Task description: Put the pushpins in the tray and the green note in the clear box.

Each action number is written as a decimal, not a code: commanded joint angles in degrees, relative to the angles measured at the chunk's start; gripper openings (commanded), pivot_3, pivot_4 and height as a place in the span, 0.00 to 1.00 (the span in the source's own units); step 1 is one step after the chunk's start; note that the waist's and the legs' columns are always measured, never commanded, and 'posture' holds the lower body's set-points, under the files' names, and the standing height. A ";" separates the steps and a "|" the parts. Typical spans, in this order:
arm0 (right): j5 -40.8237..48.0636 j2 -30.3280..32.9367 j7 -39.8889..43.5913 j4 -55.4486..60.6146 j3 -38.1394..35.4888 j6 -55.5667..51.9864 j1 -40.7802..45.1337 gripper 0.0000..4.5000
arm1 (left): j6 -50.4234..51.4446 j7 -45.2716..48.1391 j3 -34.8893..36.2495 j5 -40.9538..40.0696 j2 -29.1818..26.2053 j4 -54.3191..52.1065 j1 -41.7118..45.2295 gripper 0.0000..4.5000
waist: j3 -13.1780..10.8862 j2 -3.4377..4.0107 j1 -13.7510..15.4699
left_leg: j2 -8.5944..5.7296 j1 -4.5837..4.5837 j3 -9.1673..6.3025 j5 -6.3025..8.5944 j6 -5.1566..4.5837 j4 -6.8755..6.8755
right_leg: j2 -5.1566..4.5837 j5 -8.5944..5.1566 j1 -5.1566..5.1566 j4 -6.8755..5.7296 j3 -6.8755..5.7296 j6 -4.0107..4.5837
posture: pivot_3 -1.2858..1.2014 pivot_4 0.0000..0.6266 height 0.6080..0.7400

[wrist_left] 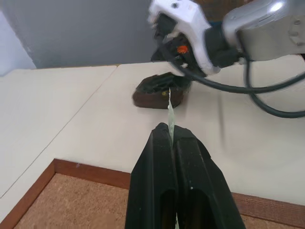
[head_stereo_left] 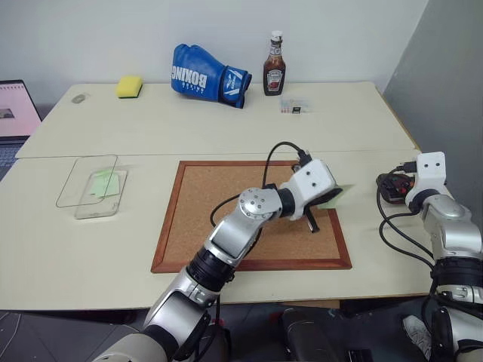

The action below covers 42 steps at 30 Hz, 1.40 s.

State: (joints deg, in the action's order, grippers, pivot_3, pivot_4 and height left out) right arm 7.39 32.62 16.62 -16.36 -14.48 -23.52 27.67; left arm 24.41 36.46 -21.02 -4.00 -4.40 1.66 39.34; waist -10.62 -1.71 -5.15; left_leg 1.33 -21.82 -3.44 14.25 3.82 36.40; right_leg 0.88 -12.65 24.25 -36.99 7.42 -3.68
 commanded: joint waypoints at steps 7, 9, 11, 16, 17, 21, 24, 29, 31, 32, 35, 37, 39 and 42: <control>27.10 -4.34 15.02 37.58 4.74 -18.76 -0.22 1.00 | 2.86 -13.62 24.60 1.35 -15.72 4.42 4.43 0.00 | -0.01 0.03 0.48 | 0.05 -0.04 -0.24 0.00 0.00 0.10 | 0.03 0.00 -0.14 0.08 -0.23 0.00 | 0.52 0.24 1.00; 30.90 -5.76 14.93 40.53 5.63 -21.83 1.44 1.00 | 2.66 -18.01 27.11 2.07 -17.33 6.01 4.53 0.00 | -0.04 0.07 -0.10 | 0.05 -0.16 -0.31 0.00 0.00 0.17 | 0.04 0.00 -0.02 0.00 -0.22 0.00 | 0.52 0.24 1.00; 35.00 -7.61 14.94 43.08 7.53 -24.43 4.40 1.00 | 2.60 -25.04 31.09 3.75 -18.88 7.53 4.33 0.00 | -0.05 0.08 0.11 | 0.10 -0.16 -0.36 0.00 0.00 0.17 | 0.07 0.00 -0.01 0.00 -0.29 0.00 | 0.52 0.24 1.00; 41.28 -10.28 15.48 45.55 10.87 -28.10 9.54 1.00 | 2.98 -37.47 38.02 6.86 -21.36 8.77 2.63 0.00 | -0.04 0.06 0.50 | 0.10 -0.26 -0.57 0.00 0.01 0.31 | 0.06 0.00 -0.07 0.01 -0.51 0.00 | 0.52 0.24 1.00; 41.68 -10.26 15.36 45.65 11.15 -28.28 9.84 1.00 | 3.12 -38.34 38.42 6.88 -21.44 8.74 2.49 0.00 | -0.04 0.05 0.88 | 0.09 -0.30 -0.64 0.00 0.01 0.31 | 0.04 0.00 -0.08 0.02 -0.57 0.00 | 0.52 0.24 1.00; 42.39 -11.21 16.33 45.75 13.86 -27.89 12.00 1.00 | 4.80 -42.51 43.18 6.38 -23.00 10.29 0.93 0.00 | -0.04 0.06 1.51 | 0.06 -0.52 -0.74 0.01 0.01 0.48 | 0.00 0.01 -0.02 0.03 -0.67 0.00 | 0.52 0.24 1.00; 41.48 -11.42 16.63 44.74 14.89 -26.84 12.52 1.00 | 5.17 -42.57 44.74 4.71 -23.07 11.80 0.48 0.00 | -0.04 0.05 1.76 | 0.07 -0.54 -0.83 0.00 0.02 0.50 | 0.00 0.01 -0.02 0.00 -0.79 0.01 | 0.52 0.24 1.00; 41.04 -11.30 16.81 44.22 15.63 -26.06 12.69 1.00 | 5.53 -42.48 46.24 2.55 -22.70 14.16 -0.17 0.00 | -0.04 0.05 1.87 | 0.08 -0.56 -0.90 0.00 0.02 0.50 | 0.00 0.01 -0.03 -0.01 -0.88 0.02 | 0.52 0.24 1.00; 41.02 -11.22 16.72 44.17 15.74 -25.90 12.68 1.00 | 4.96 -43.12 45.87 2.76 -22.73 13.95 -0.82 0.00 | -0.04 0.05 1.87 | 0.08 -0.59 -0.91 0.00 0.02 0.50 | 0.00 0.01 -0.02 0.00 -0.89 0.02 | 0.52 0.24 1.00; 40.97 -11.10 16.55 44.24 15.68 -25.89 12.58 1.00 | 5.54 -43.78 46.03 2.62 -22.23 13.35 -1.32 0.00 | -0.04 0.05 1.86 | 0.08 -0.61 -0.93 0.00 0.02 0.50 | 0.00 0.01 -0.02 0.01 -0.90 0.02 | 0.52 0.24 1.00; 41.08 -11.07 15.50 44.33 15.25 -26.02 12.17 1.00 | 5.96 -45.92 46.10 2.88 -21.10 12.83 -2.69 0.11 | -0.04 0.05 1.85 | 0.09 -0.62 -0.94 0.00 0.02 0.50 | 0.00 0.02 -0.01 0.02 -0.92 0.03 | 0.52 0.24 1.00; 41.24 -11.06 15.13 44.54 15.22 -26.12 11.88 1.00 | 5.77 -46.70 45.91 2.93 -21.16 13.28 -2.53 0.19 | -0.04 0.05 1.86 | 0.09 -0.62 -0.95 0.00 0.02 0.50 | 0.00 0.02 -0.01 0.01 -0.92 0.04 | 0.52 0.24 1.00; 41.32 -10.89 15.04 44.75 15.27 -26.19 11.64 1.00 | 5.66 -47.26 45.83 2.96 -21.48 13.86 -2.10 0.29 | -0.04 0.03 1.85 | 0.10 -0.68 -1.02 0.00 0.02 0.53 | 0.00 0.04 0.01 0.01 -1.01 0.07 | 0.52 0.24 1.00; 41.33 -10.67 14.78 44.85 15.14 -26.33 11.52 1.00 | 5.54 -47.43 45.69 2.75 -21.79 14.18 -1.82 0.40 | -0.03 0.03 1.85 | 0.10 -0.67 -1.03 0.00 0.02 0.53 | 0.00 0.05 0.00 0.00 -1.03 0.08 | 0.52 0.24 1.00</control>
State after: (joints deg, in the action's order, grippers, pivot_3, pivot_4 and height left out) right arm 48.34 21.64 31.94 26.80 1.78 -50.55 38.99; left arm 30.82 -10.56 24.59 -1.35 -24.99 16.56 36.16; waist -10.65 -1.68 -3.30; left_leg 1.43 -22.49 -4.47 14.24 3.84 36.93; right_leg 0.88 -12.61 24.25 -36.99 6.39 -3.60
